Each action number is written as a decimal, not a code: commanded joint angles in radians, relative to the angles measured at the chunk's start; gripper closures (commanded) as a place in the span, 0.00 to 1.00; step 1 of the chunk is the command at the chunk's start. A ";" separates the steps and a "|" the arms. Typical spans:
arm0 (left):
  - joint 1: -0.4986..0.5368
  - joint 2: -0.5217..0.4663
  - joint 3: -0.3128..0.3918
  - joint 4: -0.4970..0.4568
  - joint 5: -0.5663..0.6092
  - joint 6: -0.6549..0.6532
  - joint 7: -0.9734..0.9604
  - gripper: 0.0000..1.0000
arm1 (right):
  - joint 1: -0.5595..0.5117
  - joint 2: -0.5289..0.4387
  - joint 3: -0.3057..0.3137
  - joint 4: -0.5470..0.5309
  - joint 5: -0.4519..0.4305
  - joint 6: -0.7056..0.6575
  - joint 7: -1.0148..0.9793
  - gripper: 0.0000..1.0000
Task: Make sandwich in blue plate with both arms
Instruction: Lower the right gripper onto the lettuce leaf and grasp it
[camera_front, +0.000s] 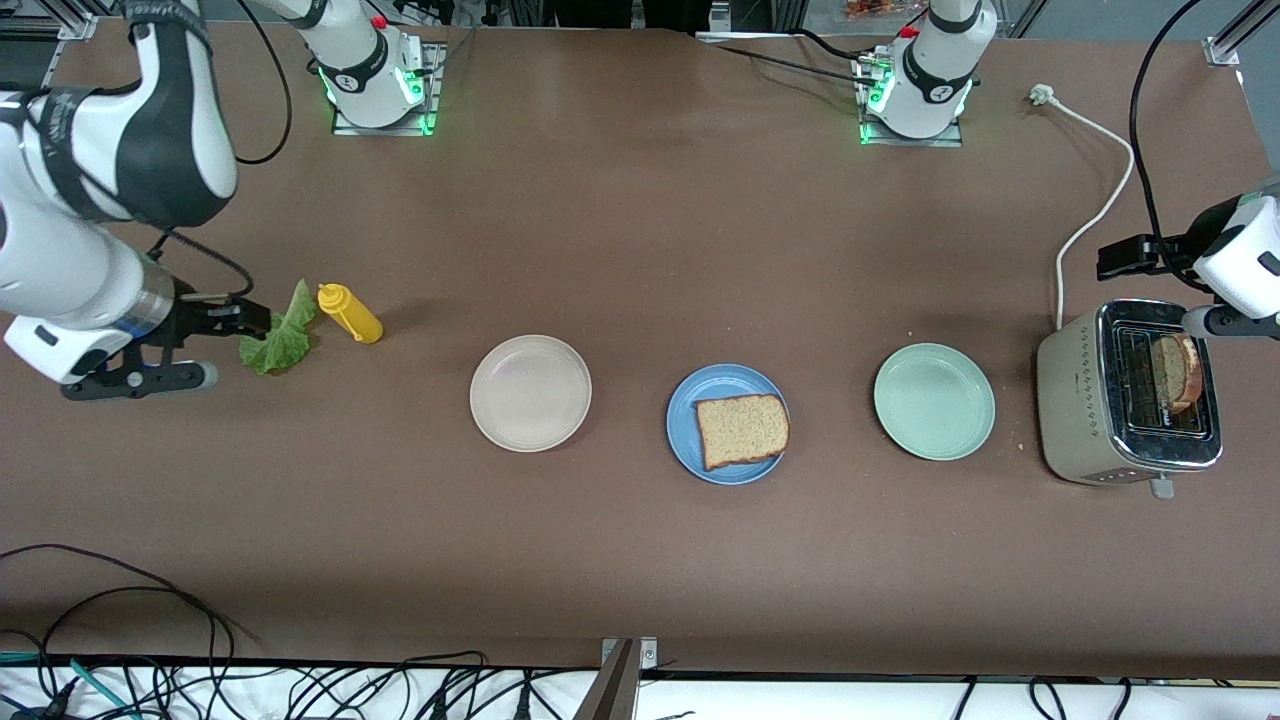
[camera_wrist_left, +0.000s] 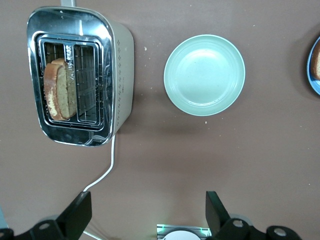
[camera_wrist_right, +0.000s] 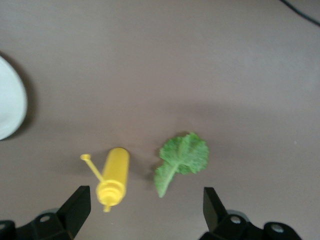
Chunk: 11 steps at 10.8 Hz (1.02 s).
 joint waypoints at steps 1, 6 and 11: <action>0.065 -0.048 -0.001 -0.013 -0.001 -0.006 0.002 0.00 | -0.066 -0.007 -0.010 -0.091 -0.008 0.031 -0.020 0.00; 0.068 -0.133 -0.007 -0.138 -0.004 0.099 -0.061 0.00 | -0.182 0.039 -0.012 -0.275 0.003 0.112 -0.075 0.00; 0.062 -0.315 -0.049 -0.380 0.014 0.267 -0.102 0.00 | -0.210 0.098 -0.010 -0.459 0.118 0.271 -0.077 0.00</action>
